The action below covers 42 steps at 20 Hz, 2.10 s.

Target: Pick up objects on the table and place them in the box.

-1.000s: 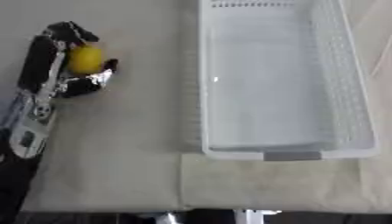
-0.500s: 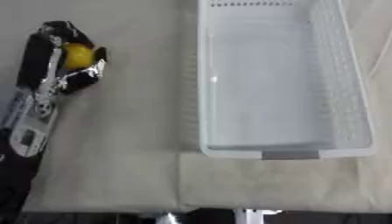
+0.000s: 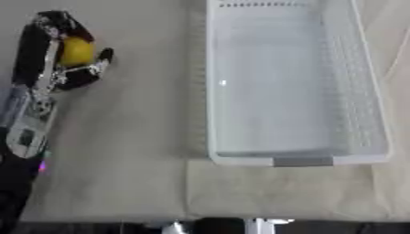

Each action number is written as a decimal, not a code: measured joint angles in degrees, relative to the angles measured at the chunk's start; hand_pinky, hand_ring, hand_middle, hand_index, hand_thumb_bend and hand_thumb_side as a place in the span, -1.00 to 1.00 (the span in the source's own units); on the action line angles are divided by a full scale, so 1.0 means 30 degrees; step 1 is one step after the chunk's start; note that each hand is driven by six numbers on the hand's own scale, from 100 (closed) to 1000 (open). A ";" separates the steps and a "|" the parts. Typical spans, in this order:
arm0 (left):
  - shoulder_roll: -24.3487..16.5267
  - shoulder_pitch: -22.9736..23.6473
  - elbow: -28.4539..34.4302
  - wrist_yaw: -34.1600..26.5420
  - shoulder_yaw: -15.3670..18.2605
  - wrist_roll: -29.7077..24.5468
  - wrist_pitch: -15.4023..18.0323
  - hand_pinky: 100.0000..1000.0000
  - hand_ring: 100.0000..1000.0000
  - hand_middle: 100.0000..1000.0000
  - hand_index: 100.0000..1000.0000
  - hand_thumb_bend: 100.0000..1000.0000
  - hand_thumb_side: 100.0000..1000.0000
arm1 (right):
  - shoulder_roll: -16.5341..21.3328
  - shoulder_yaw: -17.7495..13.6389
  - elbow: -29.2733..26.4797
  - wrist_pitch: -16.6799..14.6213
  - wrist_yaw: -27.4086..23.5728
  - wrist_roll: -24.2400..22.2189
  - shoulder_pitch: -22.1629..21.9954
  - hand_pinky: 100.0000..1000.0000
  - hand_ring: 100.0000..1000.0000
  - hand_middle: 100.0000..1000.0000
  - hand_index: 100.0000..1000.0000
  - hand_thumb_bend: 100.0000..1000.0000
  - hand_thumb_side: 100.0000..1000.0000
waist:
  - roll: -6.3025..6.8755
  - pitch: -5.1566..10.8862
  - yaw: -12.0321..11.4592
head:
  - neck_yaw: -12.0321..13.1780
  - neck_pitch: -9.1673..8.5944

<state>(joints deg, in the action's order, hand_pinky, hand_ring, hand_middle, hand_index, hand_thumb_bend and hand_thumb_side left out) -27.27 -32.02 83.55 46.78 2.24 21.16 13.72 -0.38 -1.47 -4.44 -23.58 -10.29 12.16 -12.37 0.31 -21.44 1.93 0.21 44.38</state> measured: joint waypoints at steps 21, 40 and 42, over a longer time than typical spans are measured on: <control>0.0255 -0.5892 0.1590 0.0874 -0.2814 -0.4962 0.0870 -1.00 -1.00 -1.00 -0.89 -0.10 -1.00 | 0.0371 0.0003 -0.0120 0.0073 0.0564 0.0020 -0.0442 -0.09 0.15 0.27 0.37 -1.00 0.83 | 0.0292 0.0495 0.0273 | 0.0030 0.0002; 0.5181 -0.7452 -0.0461 -0.0512 -0.4201 -0.5942 0.1506 -1.00 -0.96 -0.91 -0.73 -0.98 -1.00 | 0.1031 -0.0230 -0.0591 0.0535 0.1621 0.0057 -0.0586 -0.09 0.15 0.27 0.37 -1.00 0.83 | 0.0766 0.0592 0.0850 | -0.0071 0.0002; 0.5261 -0.7511 -0.0693 -0.1148 -0.4360 -0.5943 0.1494 -1.00 -0.76 -0.68 -0.56 -1.00 -1.00 | 0.1067 -0.0234 -0.0594 0.0547 0.1673 0.0067 -0.0586 -0.09 0.15 0.27 0.37 -1.00 0.83 | 0.0815 0.0592 0.0850 | -0.0094 0.0002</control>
<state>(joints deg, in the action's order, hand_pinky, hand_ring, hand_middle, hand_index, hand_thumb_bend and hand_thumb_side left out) -11.49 -54.56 81.47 43.33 -10.84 3.33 18.20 2.83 -2.17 -6.22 -21.93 -5.27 12.36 -14.13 2.76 -19.67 4.47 -0.07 44.38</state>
